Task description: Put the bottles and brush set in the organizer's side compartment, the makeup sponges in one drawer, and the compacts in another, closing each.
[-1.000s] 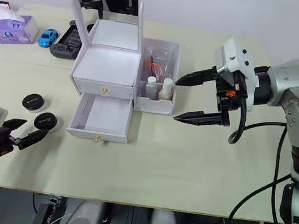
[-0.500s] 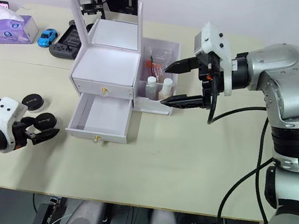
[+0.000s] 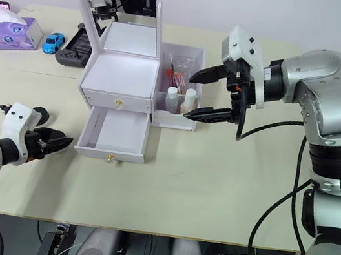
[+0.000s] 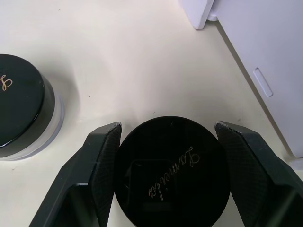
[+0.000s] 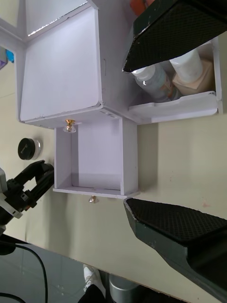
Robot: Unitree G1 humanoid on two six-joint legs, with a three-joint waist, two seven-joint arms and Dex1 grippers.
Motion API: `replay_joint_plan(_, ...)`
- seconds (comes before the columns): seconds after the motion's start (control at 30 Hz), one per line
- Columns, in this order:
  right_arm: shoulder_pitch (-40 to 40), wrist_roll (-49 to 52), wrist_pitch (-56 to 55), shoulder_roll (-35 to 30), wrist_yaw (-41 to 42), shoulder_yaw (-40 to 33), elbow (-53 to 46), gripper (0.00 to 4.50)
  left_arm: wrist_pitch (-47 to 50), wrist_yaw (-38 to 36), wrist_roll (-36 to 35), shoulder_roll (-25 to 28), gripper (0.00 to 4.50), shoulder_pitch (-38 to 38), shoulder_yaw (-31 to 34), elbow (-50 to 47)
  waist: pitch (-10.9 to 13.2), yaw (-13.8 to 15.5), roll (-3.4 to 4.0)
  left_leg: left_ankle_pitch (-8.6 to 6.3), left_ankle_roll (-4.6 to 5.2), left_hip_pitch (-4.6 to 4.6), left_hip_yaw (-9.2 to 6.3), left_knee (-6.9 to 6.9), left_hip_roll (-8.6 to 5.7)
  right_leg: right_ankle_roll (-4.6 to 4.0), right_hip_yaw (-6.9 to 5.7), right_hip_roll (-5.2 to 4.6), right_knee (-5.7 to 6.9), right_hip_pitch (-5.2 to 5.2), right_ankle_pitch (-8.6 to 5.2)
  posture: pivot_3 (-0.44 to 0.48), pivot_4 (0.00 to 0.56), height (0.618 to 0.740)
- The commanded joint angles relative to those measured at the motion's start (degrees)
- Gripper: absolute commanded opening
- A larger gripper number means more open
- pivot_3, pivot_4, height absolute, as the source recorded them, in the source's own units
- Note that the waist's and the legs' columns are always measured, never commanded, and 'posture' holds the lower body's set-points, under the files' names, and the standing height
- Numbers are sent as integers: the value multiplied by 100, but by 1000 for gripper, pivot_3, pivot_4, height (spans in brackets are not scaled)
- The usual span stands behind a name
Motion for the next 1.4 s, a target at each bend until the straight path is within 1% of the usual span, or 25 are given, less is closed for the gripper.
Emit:
replay_joint_plan(0.03,-139,36,-9,-3,-34,-194,-107,4500,36,-76,79,188,2658,35,70,-28,0,0,0,0,0,0,0,0,0,0,0,0,0,0,0,0,150,740)
replay_joint_plan(0.2,-126,51,-9,3,-62,-204,-120,4500,31,-10,98,150,2658,-57,88,-20,0,4,0,0,0,0,0,-1,0,0,0,0,0,0,0,0,150,740)
replay_joint_plan(0.27,-132,56,-7,7,-64,-202,-110,4500,58,-6,91,173,3681,-68,124,-38,0,6,0,0,0,0,0,-1,0,0,0,0,0,0,0,0,150,740)
replay_joint_plan(0.33,-136,57,-9,3,-58,-201,-102,4500,85,-75,118,290,4476,8,98,-111,0,7,0,0,0,-1,0,-1,0,0,0,0,0,0,0,0,150,740)
replay_joint_plan(0.47,-135,49,-25,-7,-38,-193,-88,4500,345,-82,21,351,4476,85,118,-239,0,0,1,0,0,0,0,-1,0,0,0,-1,0,0,0,0,150,740)
replay_joint_plan(0.67,-115,51,-37,8,-49,-198,-98,4500,619,-24,69,404,4476,106,73,-329,0,3,0,0,0,0,-1,-1,0,0,0,0,0,0,0,0,150,740)
replay_joint_plan(0.8,-108,52,-30,12,-79,-210,-105,4500,548,-11,145,401,4476,32,-37,-327,0,3,0,0,0,0,0,-1,0,0,0,-1,0,0,0,0,150,740)
replay_joint_plan(0.9,-102,47,-31,12,-100,-211,-113,4500,499,43,227,360,3688,-82,-137,-246,0,8,1,0,0,0,-1,-2,0,0,0,0,0,0,0,0,150,740)
replay_joint_plan(0.97,-93,42,-31,5,-117,-213,-126,4500,554,6,215,375,2724,-152,-183,-228,0,12,0,0,0,0,-2,-1,0,0,0,0,0,0,0,0,150,740)
replay_joint_plan(1.03,-78,47,-19,-2,-135,-221,-149,4500,612,-8,199,404,2689,-199,-176,-229,0,11,0,0,0,-1,-1,0,0,0,0,-1,0,1,0,0,150,740)
replay_joint_plan(1.2,-44,75,23,-37,-148,-239,-183,4500,534,-270,153,747,2689,-389,66,-200,1,7,0,0,0,-1,-3,-2,0,0,-1,2,1,-1,0,0,150,740)
replay_joint_plan(1.33,-12,84,37,-29,-155,-240,-188,4500,311,-1027,-370,1088,2689,-857,445,-270,1,21,-2,0,0,-3,-3,1,0,0,-1,1,1,-1,-1,0,150,740)
replay_joint_plan(1.4,-5,86,37,-15,-161,-235,-195,4500,214,-1583,-492,1561,2689,-1006,441,-282,2,11,-5,0,-1,-4,-2,2,-1,0,-1,0,-1,0,0,0,150,740)
